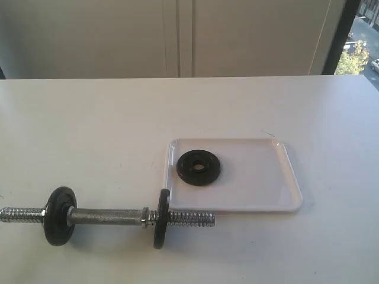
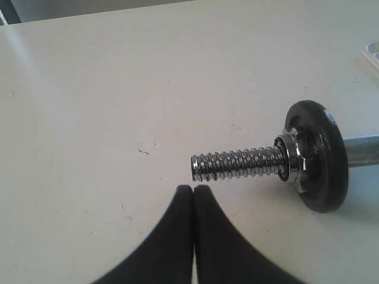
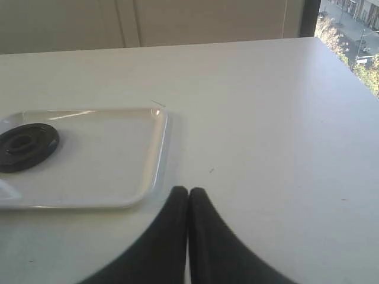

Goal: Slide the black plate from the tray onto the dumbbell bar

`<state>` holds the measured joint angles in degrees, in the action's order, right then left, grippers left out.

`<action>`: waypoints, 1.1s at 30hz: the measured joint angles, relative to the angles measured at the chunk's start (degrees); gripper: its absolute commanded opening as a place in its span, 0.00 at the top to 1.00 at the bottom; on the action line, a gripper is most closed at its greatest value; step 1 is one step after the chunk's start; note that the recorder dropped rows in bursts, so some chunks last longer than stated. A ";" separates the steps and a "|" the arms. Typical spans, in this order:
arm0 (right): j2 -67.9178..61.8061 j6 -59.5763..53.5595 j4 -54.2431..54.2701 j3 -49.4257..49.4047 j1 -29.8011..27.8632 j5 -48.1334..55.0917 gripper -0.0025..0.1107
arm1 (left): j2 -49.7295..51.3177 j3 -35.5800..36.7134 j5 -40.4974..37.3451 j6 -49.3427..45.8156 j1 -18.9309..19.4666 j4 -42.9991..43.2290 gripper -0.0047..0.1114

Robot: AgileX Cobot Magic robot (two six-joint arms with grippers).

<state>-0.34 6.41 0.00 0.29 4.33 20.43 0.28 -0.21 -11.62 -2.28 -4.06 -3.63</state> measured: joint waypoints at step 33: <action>0.00 0.00 0.00 0.00 0.00 0.00 0.98 | -0.03 0.00 31.93 -0.22 0.00 0.46 0.96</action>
<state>-0.34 6.41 0.00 0.29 4.33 20.43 0.24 -0.21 20.31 -2.51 -4.06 -3.16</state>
